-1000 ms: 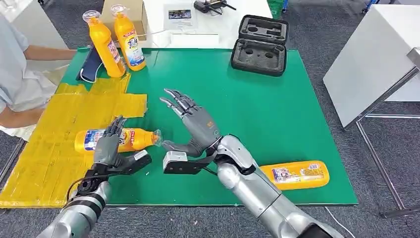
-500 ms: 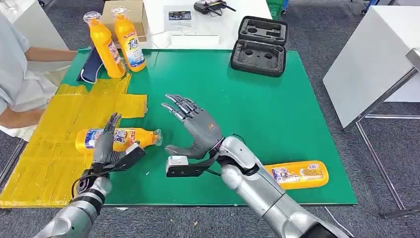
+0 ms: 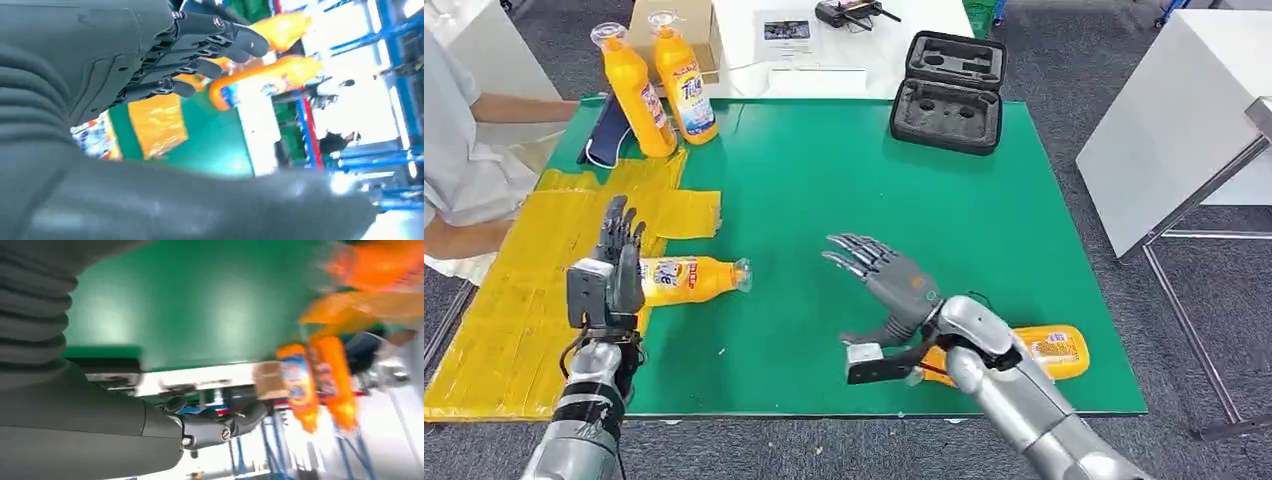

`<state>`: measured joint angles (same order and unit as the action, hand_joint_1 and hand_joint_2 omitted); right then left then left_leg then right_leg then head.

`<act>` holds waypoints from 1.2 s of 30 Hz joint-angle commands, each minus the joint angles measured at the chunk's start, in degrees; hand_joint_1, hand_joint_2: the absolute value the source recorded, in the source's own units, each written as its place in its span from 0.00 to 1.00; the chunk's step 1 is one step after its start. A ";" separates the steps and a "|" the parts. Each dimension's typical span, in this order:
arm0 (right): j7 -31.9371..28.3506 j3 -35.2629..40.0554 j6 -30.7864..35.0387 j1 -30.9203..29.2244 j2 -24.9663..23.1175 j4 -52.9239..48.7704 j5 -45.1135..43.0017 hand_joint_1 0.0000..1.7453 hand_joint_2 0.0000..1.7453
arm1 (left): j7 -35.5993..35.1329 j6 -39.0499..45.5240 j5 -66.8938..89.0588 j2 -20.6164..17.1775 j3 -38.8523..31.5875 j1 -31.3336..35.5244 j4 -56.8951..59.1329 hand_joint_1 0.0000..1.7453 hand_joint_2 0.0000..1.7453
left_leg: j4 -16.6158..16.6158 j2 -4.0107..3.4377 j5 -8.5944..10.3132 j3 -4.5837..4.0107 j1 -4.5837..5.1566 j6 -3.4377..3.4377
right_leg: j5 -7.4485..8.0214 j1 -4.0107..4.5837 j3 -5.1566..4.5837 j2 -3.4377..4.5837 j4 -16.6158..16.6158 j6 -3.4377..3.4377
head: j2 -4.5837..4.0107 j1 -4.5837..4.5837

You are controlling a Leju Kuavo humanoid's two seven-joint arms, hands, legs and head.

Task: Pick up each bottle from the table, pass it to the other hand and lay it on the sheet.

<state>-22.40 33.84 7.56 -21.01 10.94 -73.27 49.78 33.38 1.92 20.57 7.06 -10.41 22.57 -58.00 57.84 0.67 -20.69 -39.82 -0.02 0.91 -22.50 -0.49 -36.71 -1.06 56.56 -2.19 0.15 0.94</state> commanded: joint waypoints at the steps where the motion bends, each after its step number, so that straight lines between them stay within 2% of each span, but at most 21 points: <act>1: -2.66 -10.05 -2.18 13.58 11.79 -11.57 1.87 0.00 1.00 | -1.88 -2.71 -5.37 1.14 8.64 -2.21 -7.61 0.00 1.00 | 0.02 0.58 -0.37 0.67 0.02 0.02 | -0.51 -0.02 0.91 -0.51 -0.01 0.03 | 0.00 0.00; 2: -2.87 -10.42 -2.29 13.89 11.92 -11.75 1.88 0.00 1.00 | -1.89 -2.75 -5.47 1.07 8.75 -2.11 -7.45 0.00 1.00 | -0.02 0.50 -0.25 0.42 0.02 0.01 | -0.40 -0.02 0.63 -0.37 -0.03 -0.10 | 0.00 0.00; 5: -2.85 -12.93 -3.78 17.36 14.40 -13.70 1.87 0.00 1.00 | -2.59 -4.30 -6.51 1.24 9.71 -1.38 -6.43 0.00 1.00 | 0.05 0.35 -0.49 0.70 0.04 -0.01 | -0.53 -0.04 0.91 -0.22 0.03 -0.08 | 0.00 0.00; 6: -3.23 -14.26 -4.25 18.46 14.82 -14.54 1.53 0.00 1.00 | -2.63 -4.30 -6.55 1.31 10.22 -1.18 -5.99 0.00 1.00 | 0.01 0.38 -0.37 0.47 0.04 0.01 | -0.40 -0.03 0.66 -0.24 -0.01 -0.10 | 0.00 0.00; 7: -3.78 -14.89 -5.24 18.21 15.10 -14.38 0.58 0.00 1.00 | -2.80 -4.42 -6.48 1.47 10.81 -0.50 -5.40 0.00 1.00 | 0.04 0.43 -0.48 0.59 0.04 -0.04 | -0.49 -0.03 0.81 -0.29 0.01 -0.09 | 0.00 0.02; 9: -5.07 -16.08 -7.22 18.75 16.01 -14.99 -0.88 0.00 1.00 | -3.20 -4.54 -6.49 1.71 11.85 0.53 -4.22 0.00 1.00 | -0.03 0.38 -0.29 0.29 0.05 -0.02 | -0.31 -0.04 0.43 -0.26 -0.03 -0.10 | 0.00 0.00; 14: -4.94 -18.00 -7.75 20.42 16.85 -15.60 0.18 0.00 1.00 | -3.55 -4.10 -6.83 1.74 12.44 1.05 -3.13 0.00 1.00 | 0.04 0.32 -0.50 0.66 0.05 -0.04 | -0.50 -0.05 0.82 -0.19 0.01 -0.08 | 0.00 0.02; 16: -5.06 -18.87 -7.59 21.32 17.35 -15.77 0.07 0.00 1.00 | -3.58 -4.09 -6.84 1.72 12.56 1.24 -2.69 0.00 1.00 | -0.06 0.27 -0.31 0.36 0.05 -0.03 | -0.29 -0.07 0.47 -0.14 -0.06 -0.09 | 0.00 0.02; 19: -4.97 -20.78 -8.47 22.68 17.62 -16.18 -0.23 0.00 1.00 | -3.60 -3.98 -6.92 1.66 12.73 1.67 -1.95 0.00 1.00 | 0.00 0.28 -0.48 0.67 0.06 -0.06 | -0.47 -0.08 0.81 -0.15 -0.01 -0.06 | 0.00 0.02; 20: -4.99 -20.97 -8.50 22.80 17.78 -16.10 -0.25 0.00 1.00 | -3.60 -3.99 -6.92 1.67 12.75 1.69 -1.94 0.00 1.00 | -0.05 0.30 -0.31 0.36 0.06 -0.03 | -0.31 -0.08 0.48 -0.17 -0.05 -0.09 | 0.00 0.02; 21: -5.09 -21.13 -8.60 22.88 17.93 -16.05 -0.37 0.00 1.00 | -3.60 -3.99 -6.92 1.69 12.77 1.71 -1.93 0.00 1.00 | 0.02 0.32 -0.52 0.75 0.06 -0.06 | -0.52 -0.08 0.91 -0.18 -0.01 -0.05 | 0.00 0.02; 26: -4.76 -22.59 -9.19 22.87 17.86 -14.96 -0.55 0.00 1.00 | -3.60 -3.99 -6.92 1.80 13.06 1.85 -1.83 0.00 1.00 | -0.06 0.17 -0.33 0.39 0.04 -0.03 | -0.28 -0.06 0.49 -0.05 -0.08 -0.09 | 0.00 0.02; 27: -4.64 -23.22 -9.44 22.85 17.98 -14.26 -0.60 0.00 1.00 | -3.60 -3.99 -6.93 1.86 13.19 1.97 -1.69 0.00 1.00 | -0.01 0.18 -0.47 0.67 0.05 -0.05 | -0.42 -0.07 0.78 -0.05 -0.05 -0.07 | 0.00 0.04; 29: -4.01 -24.32 -9.81 22.26 18.56 -11.92 -0.27 0.00 1.00 | -3.60 -3.99 -6.97 2.00 13.44 2.07 -1.34 0.00 1.00 | -0.07 0.24 -0.31 0.38 0.06 -0.02 | -0.29 -0.08 0.49 -0.10 -0.08 -0.10 | 0.00 0.02; 30: -3.83 -24.53 -9.95 21.68 18.62 -10.59 -0.04 0.00 1.00 | -3.60 -3.96 -7.05 2.03 13.49 2.15 -1.12 0.00 1.00 | -0.02 0.25 -0.42 0.58 0.05 -0.03 | -0.39 -0.08 0.70 -0.11 -0.05 -0.09 | 0.00 0.02; 32: -3.67 -24.69 -9.94 21.00 18.47 -9.18 0.36 0.00 1.00 | -3.59 -3.96 -7.05 2.06 13.64 2.18 -0.92 0.00 1.00 | -0.07 0.20 -0.31 0.40 0.05 -0.02 | -0.26 -0.08 0.50 -0.06 -0.11 -0.11 | 0.00 0.02; 33: -3.67 -24.69 -9.94 21.00 18.47 -9.18 0.36 0.00 1.00 | -3.59 -3.96 -7.05 2.06 13.64 2.18 -0.92 0.00 1.00 | -0.03 0.19 -0.47 0.72 0.04 -0.04 | -0.41 -0.07 0.86 -0.04 -0.10 -0.08 | 0.00 0.02; 35: -3.74 -24.55 -9.85 20.80 18.18 -8.87 0.59 0.00 1.00 | -3.59 -3.94 -7.10 2.00 13.65 2.22 -0.84 0.00 1.00 | -0.05 0.16 -0.35 0.45 0.05 -0.03 | -0.28 -0.07 0.57 -0.03 -0.11 -0.10 | 0.00 0.02; 36: -3.74 -24.55 -9.85 20.80 18.18 -8.87 0.59 0.00 1.00 | -3.59 -3.94 -7.10 2.00 13.65 2.22 -0.84 0.00 1.00 | -0.03 0.14 -0.48 0.72 0.05 -0.05 | -0.40 -0.07 0.85 0.00 -0.10 -0.07 | 0.00 0.02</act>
<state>-26.25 10.40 -1.88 1.91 30.49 -88.04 49.96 30.14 -2.23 13.66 9.22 1.92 21.63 -63.45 57.83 0.89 -20.88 -39.80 0.07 0.93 -22.65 -0.59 -36.60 -1.14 56.56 -2.33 0.15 0.96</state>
